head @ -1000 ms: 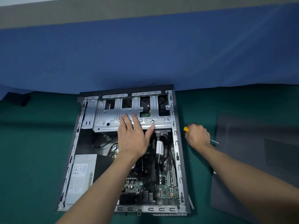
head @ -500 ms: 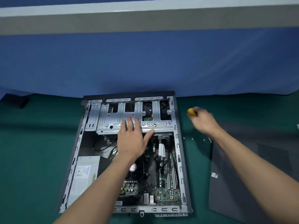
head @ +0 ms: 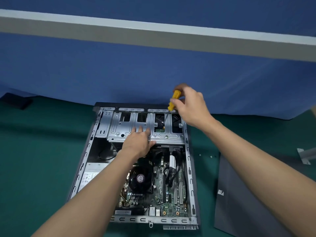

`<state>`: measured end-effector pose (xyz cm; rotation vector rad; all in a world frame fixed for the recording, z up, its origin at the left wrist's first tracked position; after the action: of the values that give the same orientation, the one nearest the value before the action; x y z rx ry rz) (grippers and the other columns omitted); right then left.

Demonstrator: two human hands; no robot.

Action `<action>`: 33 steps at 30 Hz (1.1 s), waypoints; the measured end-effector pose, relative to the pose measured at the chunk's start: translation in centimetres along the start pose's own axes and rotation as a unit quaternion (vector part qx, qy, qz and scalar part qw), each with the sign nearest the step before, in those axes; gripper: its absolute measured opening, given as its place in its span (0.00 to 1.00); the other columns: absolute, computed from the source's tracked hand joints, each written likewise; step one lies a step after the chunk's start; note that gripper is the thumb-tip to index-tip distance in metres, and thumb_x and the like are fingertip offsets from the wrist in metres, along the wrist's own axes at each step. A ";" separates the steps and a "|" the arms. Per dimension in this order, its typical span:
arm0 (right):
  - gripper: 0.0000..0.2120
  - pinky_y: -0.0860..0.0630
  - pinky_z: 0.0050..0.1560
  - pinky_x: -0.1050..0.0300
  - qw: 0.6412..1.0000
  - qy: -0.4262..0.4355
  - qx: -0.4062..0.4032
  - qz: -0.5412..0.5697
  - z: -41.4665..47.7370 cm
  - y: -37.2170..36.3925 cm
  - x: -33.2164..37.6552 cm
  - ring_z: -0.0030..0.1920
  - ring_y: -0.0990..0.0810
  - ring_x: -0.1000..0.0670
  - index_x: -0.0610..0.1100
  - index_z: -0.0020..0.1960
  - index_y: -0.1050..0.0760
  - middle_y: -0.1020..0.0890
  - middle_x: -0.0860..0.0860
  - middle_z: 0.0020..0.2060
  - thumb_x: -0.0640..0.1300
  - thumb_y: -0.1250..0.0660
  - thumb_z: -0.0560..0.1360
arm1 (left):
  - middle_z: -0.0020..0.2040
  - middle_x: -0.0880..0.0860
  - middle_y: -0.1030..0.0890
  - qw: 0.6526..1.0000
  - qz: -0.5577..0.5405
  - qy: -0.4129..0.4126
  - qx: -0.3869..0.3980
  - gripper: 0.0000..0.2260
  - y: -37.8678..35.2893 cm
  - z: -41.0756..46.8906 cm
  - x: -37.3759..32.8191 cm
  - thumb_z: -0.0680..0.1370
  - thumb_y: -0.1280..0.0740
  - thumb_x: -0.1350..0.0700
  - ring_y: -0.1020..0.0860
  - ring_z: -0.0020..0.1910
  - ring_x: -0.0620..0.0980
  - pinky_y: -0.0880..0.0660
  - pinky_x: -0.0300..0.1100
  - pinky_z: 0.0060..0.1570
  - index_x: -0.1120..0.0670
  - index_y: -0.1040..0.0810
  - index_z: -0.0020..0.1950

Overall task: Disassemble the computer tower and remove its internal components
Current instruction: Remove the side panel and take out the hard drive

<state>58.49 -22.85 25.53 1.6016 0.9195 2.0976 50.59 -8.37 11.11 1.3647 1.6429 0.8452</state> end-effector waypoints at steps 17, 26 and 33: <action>0.05 0.22 0.43 0.45 0.997 0.024 0.061 -0.050 1.5 -5.3 0.4 0.42 0.20 0.47 0.46 0.52 0.33 0.20 0.47 0.41 0.42 0.37 0.79 | 0.74 0.60 0.35 0.999 0.030 0.001 0.023 0.25 0.6 0.6 0.0 0.80 0.41 0.42 0.29 0.68 0.59 0.51 0.62 0.73 0.54 0.36 0.73; 0.05 0.21 0.42 0.46 0.996 0.023 0.071 -0.056 1.6 -5.8 -0.4 0.40 0.20 0.50 0.47 0.51 0.34 0.21 0.49 0.40 0.43 0.37 0.79 | 0.69 0.58 0.29 1.000 0.012 0.008 0.021 0.23 0.6 1.1 0.1 0.79 0.38 0.41 0.28 0.66 0.57 0.49 0.61 0.73 0.53 0.31 0.69; 0.05 0.21 0.43 0.46 0.996 0.018 0.076 -0.050 1.9 -5.5 -0.5 0.41 0.20 0.49 0.47 0.52 0.33 0.21 0.49 0.41 0.45 0.37 0.79 | 0.69 0.58 0.28 1.000 -0.002 0.009 0.022 0.23 0.8 0.9 0.1 0.79 0.38 0.42 0.28 0.66 0.57 0.50 0.61 0.73 0.53 0.31 0.70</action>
<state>59.84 -18.56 21.77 1.5590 1.1716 2.0367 51.78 -8.13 11.43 1.3877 1.6864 0.8266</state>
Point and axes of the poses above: each hand's wrist, its own z-axis towards the middle knuckle, its own y-axis out of the back of the hand, x = y × z, the point moved 9 cm from there along z, towards the middle knuckle
